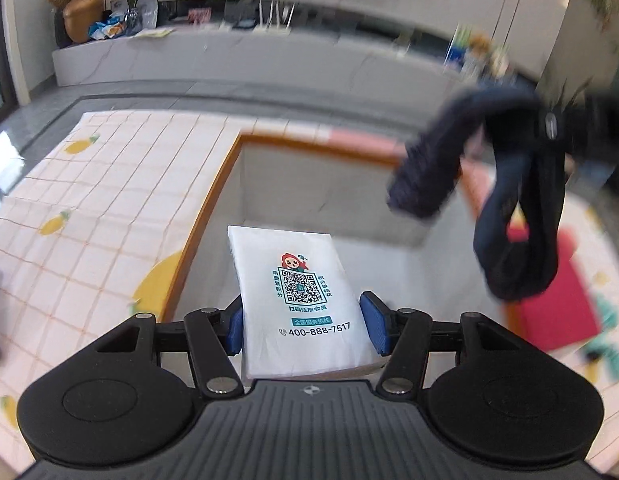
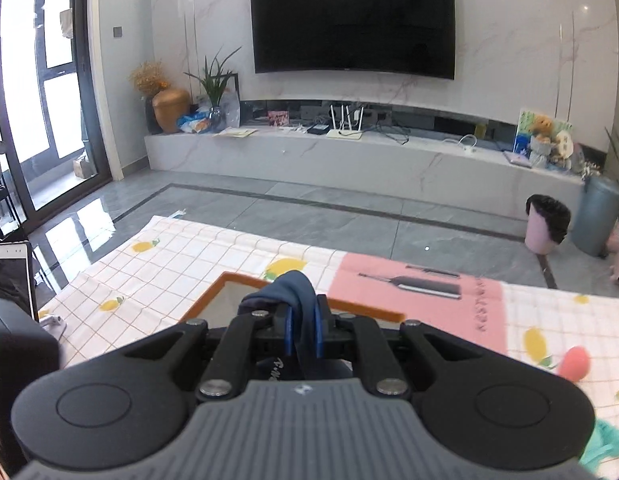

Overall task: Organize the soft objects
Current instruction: 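Lift the tissue pack and navy strap and carry both over the orange box, then open the left tool dropping the tissue pack while the right tool lowers and releases the strap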

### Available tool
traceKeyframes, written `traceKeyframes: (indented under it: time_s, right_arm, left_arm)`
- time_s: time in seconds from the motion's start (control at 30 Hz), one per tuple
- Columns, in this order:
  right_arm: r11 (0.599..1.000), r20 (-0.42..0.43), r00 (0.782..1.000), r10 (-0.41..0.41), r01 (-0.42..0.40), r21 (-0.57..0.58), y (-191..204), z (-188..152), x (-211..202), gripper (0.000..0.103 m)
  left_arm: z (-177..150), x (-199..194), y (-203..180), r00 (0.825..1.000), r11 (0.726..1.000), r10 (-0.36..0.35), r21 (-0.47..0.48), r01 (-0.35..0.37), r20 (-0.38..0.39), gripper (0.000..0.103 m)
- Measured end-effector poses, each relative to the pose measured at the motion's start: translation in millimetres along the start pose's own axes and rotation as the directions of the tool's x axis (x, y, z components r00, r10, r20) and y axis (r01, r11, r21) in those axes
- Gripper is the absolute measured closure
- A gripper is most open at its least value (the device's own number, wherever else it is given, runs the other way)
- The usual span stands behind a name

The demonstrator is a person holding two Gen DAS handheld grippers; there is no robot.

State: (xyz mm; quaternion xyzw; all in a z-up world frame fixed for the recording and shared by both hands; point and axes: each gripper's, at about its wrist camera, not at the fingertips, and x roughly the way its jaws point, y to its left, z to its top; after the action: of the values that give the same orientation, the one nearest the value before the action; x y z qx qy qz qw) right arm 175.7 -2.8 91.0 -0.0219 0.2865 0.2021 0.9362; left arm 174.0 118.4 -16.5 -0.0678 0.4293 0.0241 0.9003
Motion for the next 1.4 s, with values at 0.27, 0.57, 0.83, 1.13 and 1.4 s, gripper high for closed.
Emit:
traceKeyframes:
  time_s: [0.27,0.57,0.83,1.13,1.4]
  right_arm:
    - [1.0,-0.098,0.995,-0.006,0.006,-0.001,21,-11,50,0.095]
    - [1.0,-0.261,0.965,-0.027,0.027,-0.005,2,-15,75,0.095]
    - [0.998,-0.374,0.927,0.026,0.0,0.069,-14,-16,99,0.095]
    - [0.995,-0.409,0.913,0.01,0.031,0.095,-23,-22,99,0.095]
    - [0.997,-0.433,0.9,-0.058,0.076,0.024,-22,-22,107,0.094]
  left_arm:
    - [-12,7,-3,0.993,0.992,0.113,0.053,-0.111,-0.034,0.038]
    - [-4,8,-4,0.994,0.994,0.108,0.034,-0.107,-0.026,0.037]
    - [-3,9,-4,0.997,0.997,0.069,0.02,-0.068,-0.023,0.015]
    - [2,-16,2,0.993,0.997,0.065,-0.056,-0.06,0.096,0.011]
    - [12,-34,26,0.982,0.984,0.112,-0.152,-0.088,0.152,0.008]
